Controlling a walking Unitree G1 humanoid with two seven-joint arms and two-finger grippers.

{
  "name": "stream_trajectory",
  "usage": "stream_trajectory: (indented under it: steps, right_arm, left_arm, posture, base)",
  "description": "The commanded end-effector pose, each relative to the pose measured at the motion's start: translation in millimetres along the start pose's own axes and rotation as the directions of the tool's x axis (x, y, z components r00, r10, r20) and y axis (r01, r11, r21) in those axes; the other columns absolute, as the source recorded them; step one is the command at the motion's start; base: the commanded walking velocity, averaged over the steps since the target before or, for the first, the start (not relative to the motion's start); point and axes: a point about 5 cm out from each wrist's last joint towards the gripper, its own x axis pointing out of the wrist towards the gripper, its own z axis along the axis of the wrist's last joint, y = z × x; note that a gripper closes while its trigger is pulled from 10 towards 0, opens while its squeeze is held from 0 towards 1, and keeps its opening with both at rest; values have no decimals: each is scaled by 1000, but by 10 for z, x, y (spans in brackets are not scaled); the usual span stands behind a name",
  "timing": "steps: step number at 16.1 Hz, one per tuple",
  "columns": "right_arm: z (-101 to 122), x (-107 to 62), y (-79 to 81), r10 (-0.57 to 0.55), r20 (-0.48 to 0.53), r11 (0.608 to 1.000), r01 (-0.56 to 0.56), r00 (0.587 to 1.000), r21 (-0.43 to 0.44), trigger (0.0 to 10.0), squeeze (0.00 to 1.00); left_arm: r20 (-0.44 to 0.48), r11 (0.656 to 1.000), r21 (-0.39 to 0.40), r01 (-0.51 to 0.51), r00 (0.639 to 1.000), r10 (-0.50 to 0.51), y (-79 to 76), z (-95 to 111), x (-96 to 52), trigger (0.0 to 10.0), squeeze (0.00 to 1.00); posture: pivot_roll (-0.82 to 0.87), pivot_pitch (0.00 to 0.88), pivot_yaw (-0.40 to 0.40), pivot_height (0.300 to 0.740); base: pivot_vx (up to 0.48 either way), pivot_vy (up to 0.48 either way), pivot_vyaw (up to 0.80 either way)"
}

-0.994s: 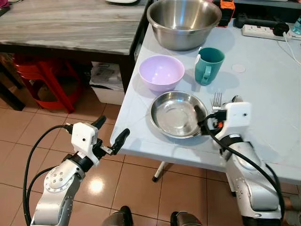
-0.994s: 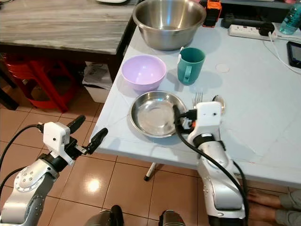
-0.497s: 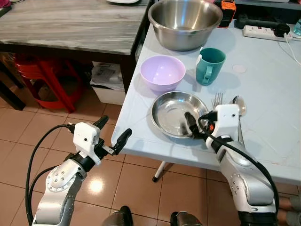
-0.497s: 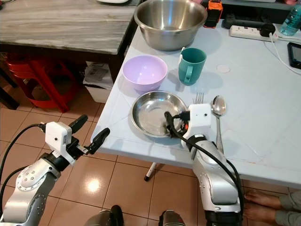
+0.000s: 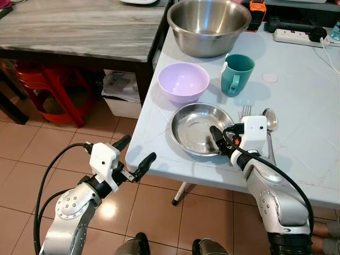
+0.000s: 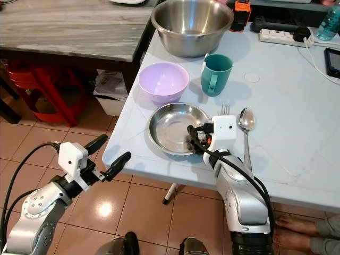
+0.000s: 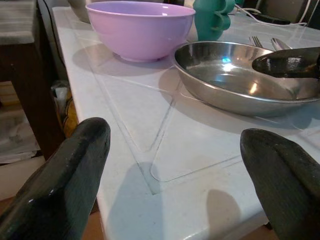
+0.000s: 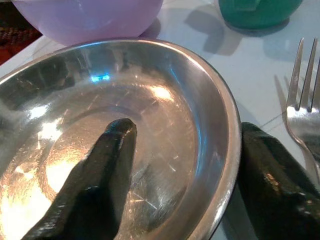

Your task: Setting the table

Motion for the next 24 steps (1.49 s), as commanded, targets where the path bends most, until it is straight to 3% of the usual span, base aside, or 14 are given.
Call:
stream_trajectory:
  steps: [1,2,3,4,5,6,7,8,20,24]
  right_arm:
    - [-22,4,5,5,-20,1000,-4,1000,14,1804,0]
    - [-38,6,8,9,-31,1000,-8,999,23,2078,0]
    - [-53,-1,13,18,-45,999,-16,999,32,9098,0]
    - [-58,-7,17,22,-50,999,-20,999,41,10000,0]
    - [-80,-9,15,24,-63,999,-21,998,49,10000,0]
    - [-124,-10,11,28,-85,998,-22,996,65,6588,0]
    - [-142,-10,9,27,-92,997,-20,995,74,510,0]
    - [-140,-11,9,26,-90,997,-19,996,77,0,0]
    - [-151,20,-39,-58,-121,979,80,991,187,0,0]
    - [-151,20,-39,-58,-121,979,80,991,187,0,0]
  left_arm:
    - [-25,1000,10,13,1000,-12,-22,-45,-36,10000,0]
    - [-23,1000,10,15,1000,-15,-24,-45,-35,10000,0]
    - [-21,1000,10,16,1000,-16,-28,-43,-37,10000,0]
    - [-20,1000,10,19,1000,-19,-30,-41,-37,10000,0]
    - [-21,1000,9,23,1000,-22,-31,-42,-37,10000,0]
    - [-21,1000,10,29,999,-29,-35,-41,-33,10000,0]
    - [-18,1000,8,30,999,-30,-35,-36,-29,10000,0]
    - [-15,1000,8,29,999,-29,-36,-31,-25,10000,0]
    - [-9,999,3,37,999,-37,-47,-2,-22,10000,0]
    - [-9,999,3,37,999,-37,-47,-2,-22,10000,0]
  posture:
    - [-168,200,2,740]
    - [-168,200,2,740]
    - [-168,203,1,740]
    - [-168,203,1,740]
    - [-168,203,1,740]
    - [-168,203,1,740]
    - [-168,203,1,740]
    - [-168,203,1,740]
    - [-161,201,5,740]
    - [-161,201,5,740]
  base:
    - [0,0,0]
    - [0,0,0]
    - [0,0,0]
    - [0,0,0]
    - [0,0,0]
    - [0,0,0]
    - [0,0,0]
    - [0,0,0]
    - [0,0,0]
    - [0,0,0]
